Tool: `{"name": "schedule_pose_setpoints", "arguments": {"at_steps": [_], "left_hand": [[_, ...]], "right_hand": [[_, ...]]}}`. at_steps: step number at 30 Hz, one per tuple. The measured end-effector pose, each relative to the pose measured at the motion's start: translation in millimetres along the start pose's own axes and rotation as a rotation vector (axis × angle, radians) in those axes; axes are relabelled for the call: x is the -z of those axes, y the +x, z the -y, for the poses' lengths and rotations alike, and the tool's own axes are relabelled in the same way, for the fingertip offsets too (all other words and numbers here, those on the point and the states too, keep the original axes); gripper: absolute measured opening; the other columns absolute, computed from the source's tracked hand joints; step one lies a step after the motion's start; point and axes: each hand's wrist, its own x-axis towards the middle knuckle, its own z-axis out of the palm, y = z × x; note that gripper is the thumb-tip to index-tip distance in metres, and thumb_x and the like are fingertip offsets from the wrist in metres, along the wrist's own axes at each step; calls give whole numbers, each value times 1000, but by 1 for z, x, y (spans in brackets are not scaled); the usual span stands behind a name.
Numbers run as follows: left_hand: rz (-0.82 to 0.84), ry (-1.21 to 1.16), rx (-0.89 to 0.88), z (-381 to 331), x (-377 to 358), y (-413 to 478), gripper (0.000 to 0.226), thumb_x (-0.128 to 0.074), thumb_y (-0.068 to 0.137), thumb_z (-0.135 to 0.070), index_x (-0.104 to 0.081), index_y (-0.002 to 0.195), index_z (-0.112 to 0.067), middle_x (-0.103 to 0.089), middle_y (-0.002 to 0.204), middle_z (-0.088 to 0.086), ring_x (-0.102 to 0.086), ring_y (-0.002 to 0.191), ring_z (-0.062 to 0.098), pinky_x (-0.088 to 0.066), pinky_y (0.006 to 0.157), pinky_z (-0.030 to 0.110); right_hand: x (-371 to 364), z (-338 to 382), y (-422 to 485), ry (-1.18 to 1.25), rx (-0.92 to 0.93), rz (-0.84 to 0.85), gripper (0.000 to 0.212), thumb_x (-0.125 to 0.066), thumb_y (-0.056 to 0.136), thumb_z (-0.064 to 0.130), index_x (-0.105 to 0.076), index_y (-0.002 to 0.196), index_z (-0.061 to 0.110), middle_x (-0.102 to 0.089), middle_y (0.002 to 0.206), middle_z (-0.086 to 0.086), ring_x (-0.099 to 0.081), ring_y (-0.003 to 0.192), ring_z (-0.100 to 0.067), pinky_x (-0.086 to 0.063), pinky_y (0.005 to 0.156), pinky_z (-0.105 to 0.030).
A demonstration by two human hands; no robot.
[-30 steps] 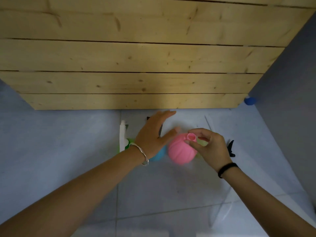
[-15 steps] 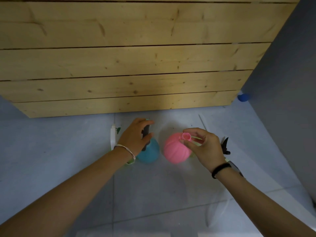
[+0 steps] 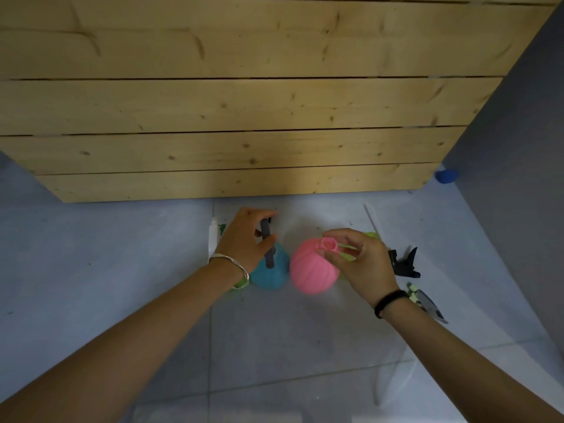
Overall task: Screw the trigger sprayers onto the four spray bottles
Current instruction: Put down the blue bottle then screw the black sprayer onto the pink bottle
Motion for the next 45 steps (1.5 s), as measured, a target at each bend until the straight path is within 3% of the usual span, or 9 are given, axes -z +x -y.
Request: {"name": "schedule_pose_setpoints", "arguments": {"at_steps": [5, 9, 12, 18, 22, 25, 29, 36, 45], "left_hand": [[-157, 31, -176, -14, 4, -1, 43, -69, 81, -32, -59, 122, -24, -49, 129, 2, -39, 124, 17, -27, 103, 23], [249, -93, -223, -46, -9, 1, 95, -78, 54, -60, -37, 136, -36, -39, 131, -16, -39, 120, 5, -37, 101, 29], [408, -51, -232, -70, -34, 12, 115, -87, 49, -51, -24, 142, -31, -40, 141, -8, -47, 122, 15, -46, 98, 35], [313, -265, -269, -90, -65, 30, 89, -91, 52, -28, -38, 123, -36, -49, 115, -18, -53, 99, 1, -46, 73, 20], [257, -287, -272, -92, -73, 30, 91, -85, 41, -48, -38, 120, -42, -52, 115, -17, -55, 101, 4, -50, 72, 21], [224, -322, -266, -94, -75, 29, 85, -78, 35, -55, -39, 111, -50, -52, 112, -21, -54, 99, -3, -50, 70, 18], [228, -319, -276, -96, -72, 32, 88, -80, 36, -54, -37, 112, -52, -52, 113, -23, -54, 97, -13, -51, 66, 13], [222, -320, -283, -92, -68, 37, 90, -82, 35, -52, -38, 114, -52, -51, 115, -24, -55, 99, -12, -51, 64, 10], [185, -325, -246, -94, -64, 40, 90, -79, 34, -57, -35, 112, -56, -48, 117, -27, -50, 99, -18, -47, 65, 8]], "right_hand": [[19, 23, 4, 22, 27, -16, 25, -78, 72, 16, -71, 96, 21, -72, 94, 9, -65, 93, -5, -49, 91, -21], [53, 48, 9, 68, 98, -50, 28, -79, 68, 22, -72, 95, 20, -73, 93, 11, -68, 91, -3, -50, 89, -18], [79, 54, 11, 198, 104, -98, 29, -79, 64, 24, -72, 92, 21, -75, 88, 13, -70, 86, -3, -53, 79, -13], [122, -18, 18, 372, -200, -211, 36, -70, 70, 47, -68, 100, 26, -72, 106, 6, -66, 103, -13, -52, 83, -23], [125, -116, 9, 85, -667, -236, 51, -74, 77, 32, -55, 120, 12, -53, 134, -10, -53, 117, -26, -41, 92, -32], [112, -159, 2, 29, -827, -173, 73, -76, 72, 40, -45, 132, 10, -46, 140, -11, -47, 124, -31, -40, 95, -36], [100, -181, 19, -45, -854, -184, 84, -77, 68, 48, -45, 134, 5, -50, 137, -16, -47, 125, -35, -39, 106, -43], [77, -186, 40, -248, -897, -247, 82, -81, 59, 52, -52, 124, 11, -57, 125, -14, -50, 117, -35, -42, 100, -47], [79, -181, 31, -207, -844, -214, 51, -77, 69, 44, -63, 100, 6, -66, 101, -13, -60, 94, -30, -49, 84, -40]]}}
